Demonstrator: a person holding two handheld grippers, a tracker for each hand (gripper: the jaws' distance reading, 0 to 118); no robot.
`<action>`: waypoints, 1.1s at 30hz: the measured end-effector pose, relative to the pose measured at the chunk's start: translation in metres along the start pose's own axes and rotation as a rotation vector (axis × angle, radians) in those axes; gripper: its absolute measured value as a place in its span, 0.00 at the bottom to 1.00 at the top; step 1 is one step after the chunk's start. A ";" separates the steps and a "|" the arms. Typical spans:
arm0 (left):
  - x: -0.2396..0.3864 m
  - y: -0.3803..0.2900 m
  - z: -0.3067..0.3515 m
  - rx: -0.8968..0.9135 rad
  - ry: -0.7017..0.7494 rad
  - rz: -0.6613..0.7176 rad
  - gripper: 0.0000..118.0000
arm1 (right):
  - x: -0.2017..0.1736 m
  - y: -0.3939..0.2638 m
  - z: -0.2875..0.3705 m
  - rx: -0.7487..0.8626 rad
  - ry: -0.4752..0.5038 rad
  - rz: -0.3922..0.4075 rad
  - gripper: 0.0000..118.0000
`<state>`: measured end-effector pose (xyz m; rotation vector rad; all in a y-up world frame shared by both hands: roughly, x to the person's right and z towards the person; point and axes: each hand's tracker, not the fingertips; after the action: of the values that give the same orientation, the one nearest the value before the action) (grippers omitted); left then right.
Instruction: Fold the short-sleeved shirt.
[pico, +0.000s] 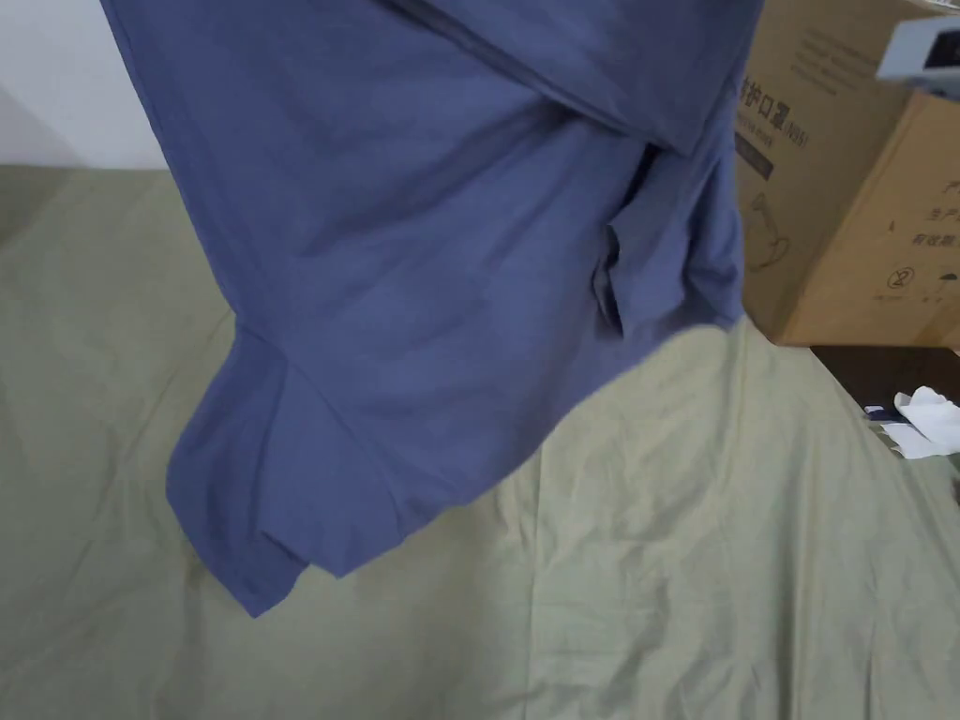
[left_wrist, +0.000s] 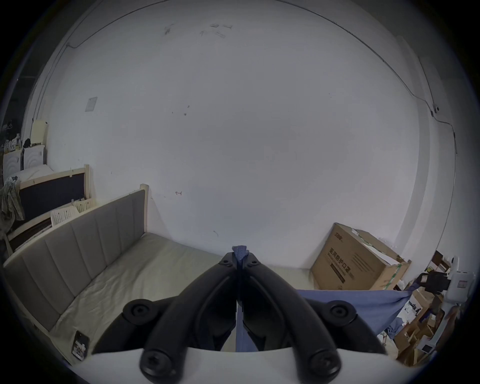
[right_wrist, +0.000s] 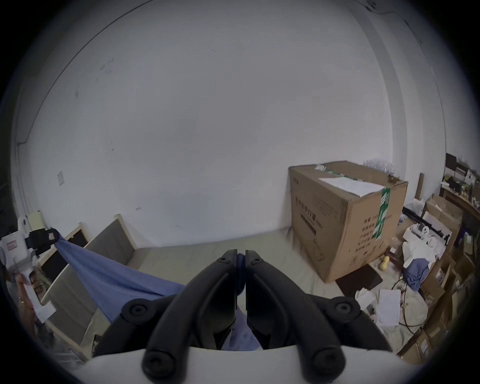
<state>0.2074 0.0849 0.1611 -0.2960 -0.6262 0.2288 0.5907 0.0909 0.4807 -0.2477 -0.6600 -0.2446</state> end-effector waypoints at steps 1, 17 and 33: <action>0.004 0.005 -0.009 0.001 0.012 -0.012 0.01 | -0.001 0.003 -0.004 0.008 -0.008 -0.002 0.04; 0.001 -0.023 -0.047 -0.027 0.115 -0.023 0.01 | -0.013 -0.009 -0.053 0.043 -0.037 0.004 0.04; -0.145 -0.341 0.067 -0.469 0.123 0.164 0.01 | 0.056 -0.330 0.006 -0.371 0.046 -0.043 0.04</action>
<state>0.0940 -0.2633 0.2499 -0.8090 -0.5287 0.2171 0.5310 -0.2265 0.5690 -0.5823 -0.5719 -0.4137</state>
